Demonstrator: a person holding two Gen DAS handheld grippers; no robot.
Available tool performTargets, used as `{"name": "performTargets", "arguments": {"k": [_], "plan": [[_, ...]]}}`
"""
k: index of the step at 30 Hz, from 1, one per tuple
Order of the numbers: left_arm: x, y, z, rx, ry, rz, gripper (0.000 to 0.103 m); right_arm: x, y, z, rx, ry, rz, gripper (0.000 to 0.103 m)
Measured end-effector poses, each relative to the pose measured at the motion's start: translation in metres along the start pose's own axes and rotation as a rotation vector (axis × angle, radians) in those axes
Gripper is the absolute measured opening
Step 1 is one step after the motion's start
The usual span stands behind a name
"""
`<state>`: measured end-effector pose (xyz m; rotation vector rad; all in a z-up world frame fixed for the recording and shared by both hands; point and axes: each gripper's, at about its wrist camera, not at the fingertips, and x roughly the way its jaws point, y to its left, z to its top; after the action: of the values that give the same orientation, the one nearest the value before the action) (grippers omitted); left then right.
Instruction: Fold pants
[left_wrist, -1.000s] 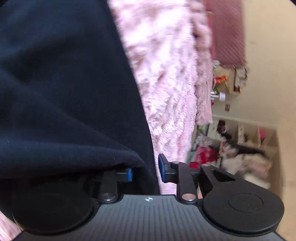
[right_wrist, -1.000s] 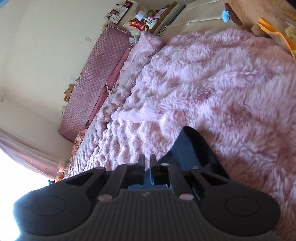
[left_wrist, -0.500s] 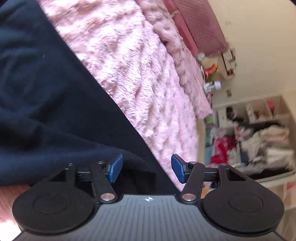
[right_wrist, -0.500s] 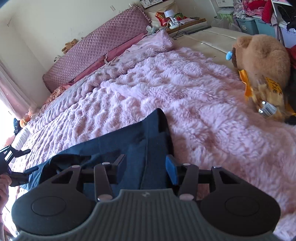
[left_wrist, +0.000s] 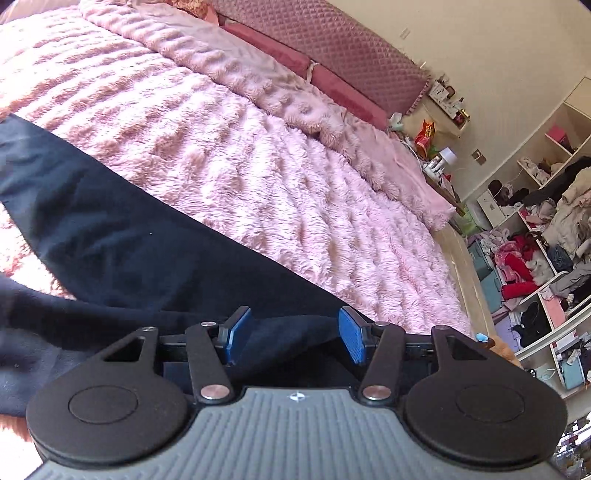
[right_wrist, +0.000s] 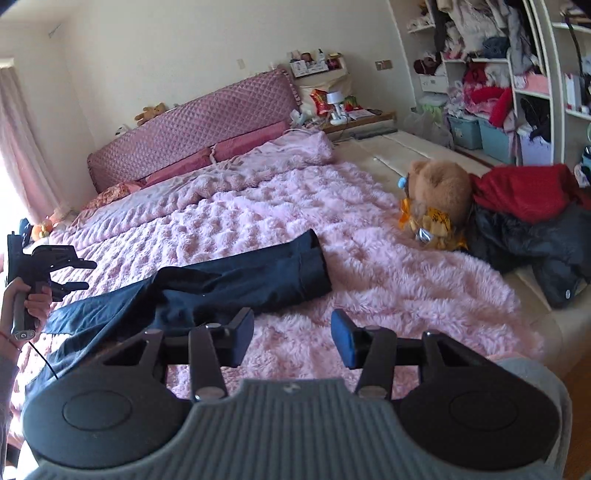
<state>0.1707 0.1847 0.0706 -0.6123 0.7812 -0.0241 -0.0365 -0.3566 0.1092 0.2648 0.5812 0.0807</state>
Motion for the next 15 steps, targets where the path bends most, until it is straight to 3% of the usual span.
{"name": "performTargets", "arguments": {"k": [3, 5, 8, 11, 13, 15], "plan": [[-0.019, 0.008, -0.017, -0.054, -0.053, -0.018, 0.061, -0.019, 0.039, 0.027, -0.131, -0.117, 0.033, 0.047], [-0.022, 0.006, -0.028, -0.060, -0.072, -0.044, 0.061, -0.023, 0.061, 0.042, -0.188, -0.181, 0.082, 0.061], [-0.016, -0.008, -0.042, -0.051, -0.054, -0.055, 0.061, -0.016, 0.077, 0.054, -0.275, -0.258, 0.119, 0.074], [-0.011, -0.022, -0.063, 0.011, -0.054, -0.135, 0.061, 0.019, 0.071, 0.067, -0.319, -0.333, 0.114, 0.082], [-0.004, -0.030, -0.077, 0.051, -0.054, -0.178, 0.061, 0.060, 0.062, 0.082, -0.332, -0.257, 0.109, 0.082], [0.008, -0.037, -0.086, 0.093, -0.040, -0.197, 0.061, 0.120, 0.047, 0.100, -0.354, -0.092, 0.067, 0.078]]}}
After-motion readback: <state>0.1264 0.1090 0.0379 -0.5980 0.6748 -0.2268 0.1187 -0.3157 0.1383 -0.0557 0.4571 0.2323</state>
